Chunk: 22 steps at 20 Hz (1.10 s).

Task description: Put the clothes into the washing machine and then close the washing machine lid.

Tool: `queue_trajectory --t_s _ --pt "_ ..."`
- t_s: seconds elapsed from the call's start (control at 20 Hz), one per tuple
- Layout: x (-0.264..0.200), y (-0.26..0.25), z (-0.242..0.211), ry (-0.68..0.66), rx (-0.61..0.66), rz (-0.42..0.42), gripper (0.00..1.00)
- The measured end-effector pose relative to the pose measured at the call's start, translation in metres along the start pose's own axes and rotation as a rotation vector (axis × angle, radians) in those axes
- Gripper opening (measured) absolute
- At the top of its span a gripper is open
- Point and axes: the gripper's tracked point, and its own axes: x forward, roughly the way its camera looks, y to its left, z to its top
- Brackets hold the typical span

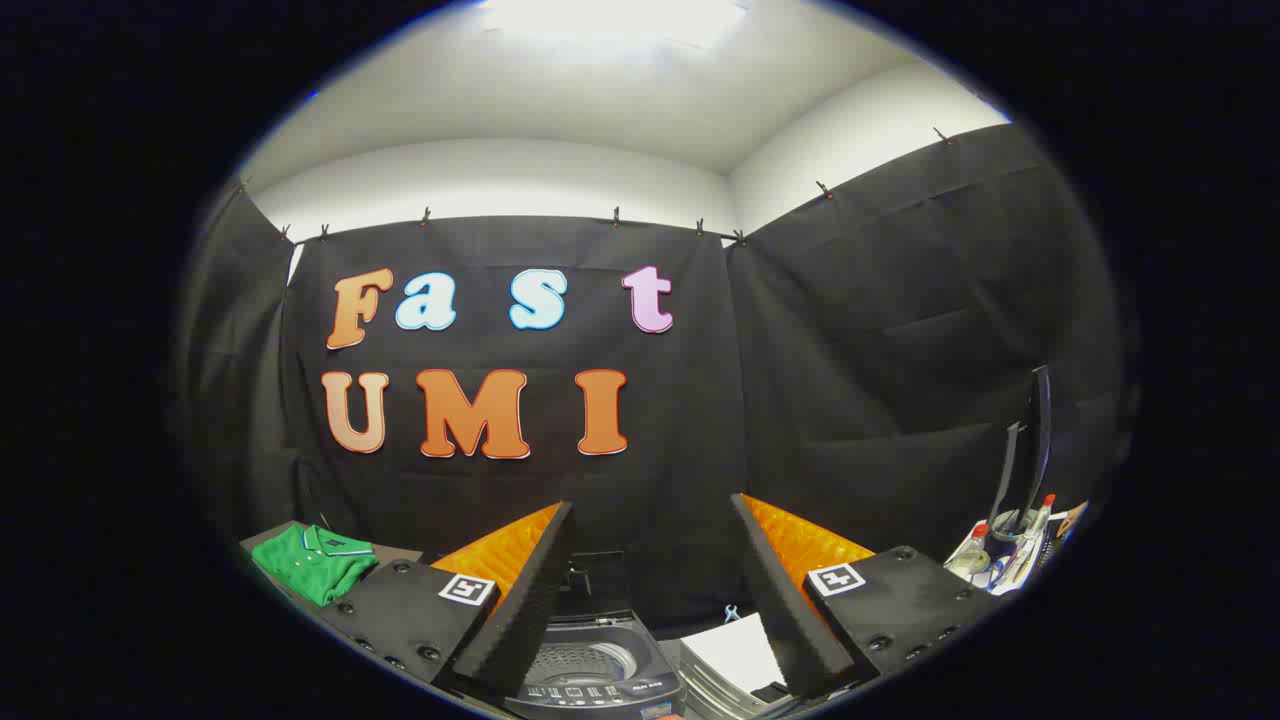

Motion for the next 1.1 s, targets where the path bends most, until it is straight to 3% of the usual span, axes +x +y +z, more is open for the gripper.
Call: queue_trajectory --t_s 1.1 --pt "0.021 0.003 -0.013 0.019 0.033 0.023 0.98"
